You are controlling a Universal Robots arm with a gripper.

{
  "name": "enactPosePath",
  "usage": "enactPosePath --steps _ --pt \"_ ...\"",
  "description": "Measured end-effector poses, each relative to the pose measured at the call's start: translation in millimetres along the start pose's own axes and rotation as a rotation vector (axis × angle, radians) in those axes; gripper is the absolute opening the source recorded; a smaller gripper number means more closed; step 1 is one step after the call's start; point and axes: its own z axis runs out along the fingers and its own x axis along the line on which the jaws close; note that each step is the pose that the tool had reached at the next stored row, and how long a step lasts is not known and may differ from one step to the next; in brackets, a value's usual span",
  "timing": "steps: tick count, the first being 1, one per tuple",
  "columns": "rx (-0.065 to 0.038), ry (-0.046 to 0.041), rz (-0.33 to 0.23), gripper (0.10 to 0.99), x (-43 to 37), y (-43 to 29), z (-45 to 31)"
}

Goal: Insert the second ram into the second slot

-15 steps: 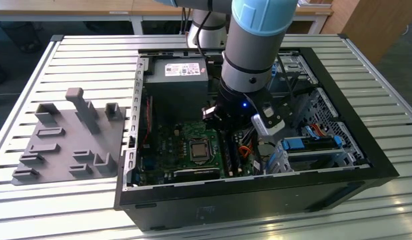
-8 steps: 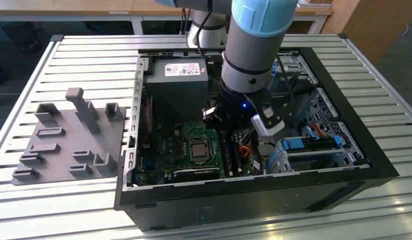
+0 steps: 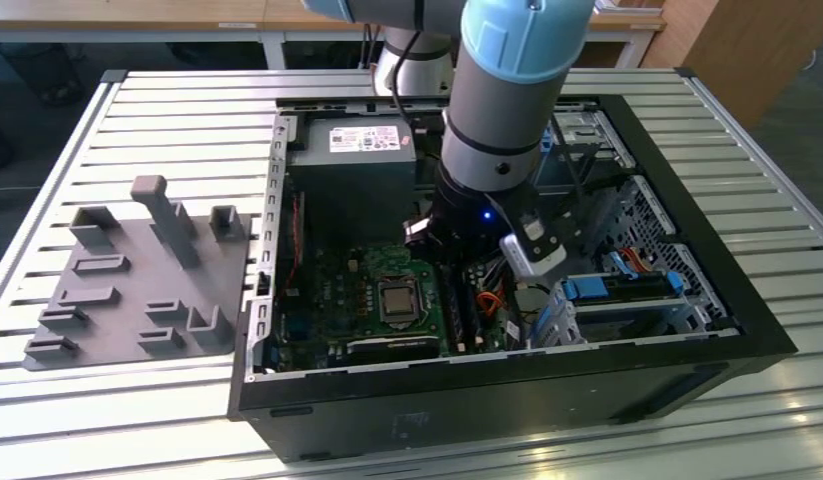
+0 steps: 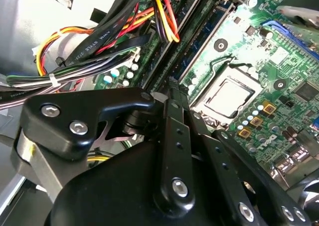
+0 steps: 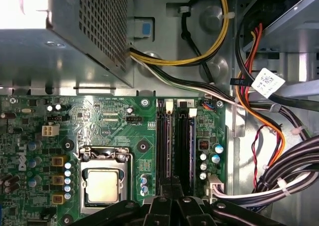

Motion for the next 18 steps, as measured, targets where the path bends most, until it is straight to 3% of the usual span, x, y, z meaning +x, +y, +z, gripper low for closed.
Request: enactPosePath --steps 6,8,10,14,18 --pt "0.002 0.0005 0.0 0.106 -0.1 -0.2 7.2" --pt "0.003 0.001 0.0 0.106 -0.1 -0.2 6.3" --pt "-0.003 -0.0009 0.0 0.106 -0.1 0.3 2.6" --pt "-0.001 -0.0003 0.0 0.106 0.3 0.4 -12.4" --pt "-0.001 -0.0003 0.0 0.106 0.3 0.5 -15.7"
